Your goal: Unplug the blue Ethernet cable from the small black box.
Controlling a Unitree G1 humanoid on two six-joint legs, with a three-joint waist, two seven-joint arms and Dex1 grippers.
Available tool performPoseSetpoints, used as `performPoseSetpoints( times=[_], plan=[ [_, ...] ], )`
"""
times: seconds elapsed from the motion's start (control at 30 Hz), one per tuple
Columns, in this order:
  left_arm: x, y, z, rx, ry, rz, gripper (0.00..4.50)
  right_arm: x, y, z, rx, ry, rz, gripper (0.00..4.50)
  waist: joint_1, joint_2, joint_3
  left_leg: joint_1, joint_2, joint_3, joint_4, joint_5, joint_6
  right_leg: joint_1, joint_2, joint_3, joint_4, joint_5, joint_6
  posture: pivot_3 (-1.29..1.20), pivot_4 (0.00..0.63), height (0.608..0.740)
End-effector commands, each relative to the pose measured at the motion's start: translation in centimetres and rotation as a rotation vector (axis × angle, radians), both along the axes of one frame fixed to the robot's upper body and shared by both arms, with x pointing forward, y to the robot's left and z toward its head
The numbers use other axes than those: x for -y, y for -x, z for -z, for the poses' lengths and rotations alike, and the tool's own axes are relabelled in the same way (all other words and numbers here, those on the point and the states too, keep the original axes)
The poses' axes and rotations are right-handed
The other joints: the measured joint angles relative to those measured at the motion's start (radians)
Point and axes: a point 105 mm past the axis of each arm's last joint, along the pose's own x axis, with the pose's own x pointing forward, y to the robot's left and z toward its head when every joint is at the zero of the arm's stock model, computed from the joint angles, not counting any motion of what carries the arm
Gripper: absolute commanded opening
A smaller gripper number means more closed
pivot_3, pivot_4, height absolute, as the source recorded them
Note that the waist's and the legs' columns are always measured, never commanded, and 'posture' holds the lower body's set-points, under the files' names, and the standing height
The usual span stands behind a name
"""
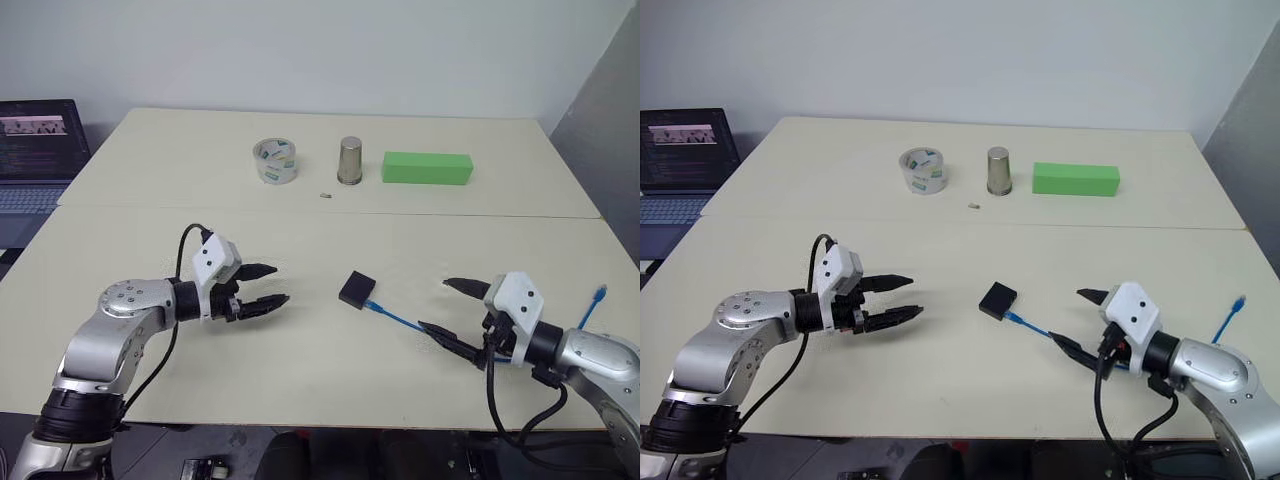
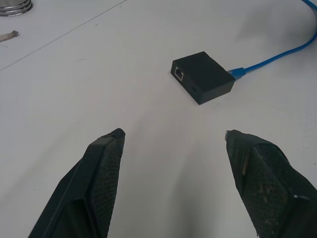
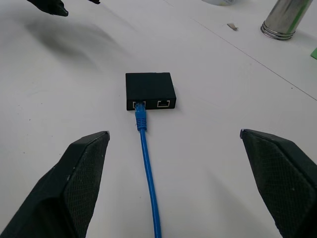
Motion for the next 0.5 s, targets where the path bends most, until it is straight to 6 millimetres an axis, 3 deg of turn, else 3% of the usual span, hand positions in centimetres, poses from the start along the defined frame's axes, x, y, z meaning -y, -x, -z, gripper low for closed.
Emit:
performPoseSetpoints(
  times=[0.03,0.33,0.5],
  plan=[
    [0.4,0.7,-1.3,0.053,0.005,0.061,3.46,0.1,0.2,-0.6,0.030,-0.001,-0.010,4.48,0.000,0.000,0.000,0.000,0.000,0.000,0.000,0.000,0.000,0.000,0.000,0.000,0.000,0.000,0.000,0.00,0.150,0.740],
    [0.8,1.0,-1.2,0.065,-0.010,0.086,3.46,-0.8,0.3,0.0,0.016,-0.011,-0.031,4.48,0.000,0.000,0.000,0.000,0.000,0.000,0.000,0.000,0.000,0.000,0.000,0.000,0.000,0.000,0.000,0.00,0.150,0.740],
    [1.5,1.5,-0.5,0.049,-0.050,0.125,3.46,-2.2,-0.1,1.4,-0.020,-0.006,-0.037,4.48,0.000,0.000,0.000,0.000,0.000,0.000,0.000,0.000,0.000,0.000,0.000,0.000,0.000,0.000,0.000,0.00,0.150,0.740]
  ],
)
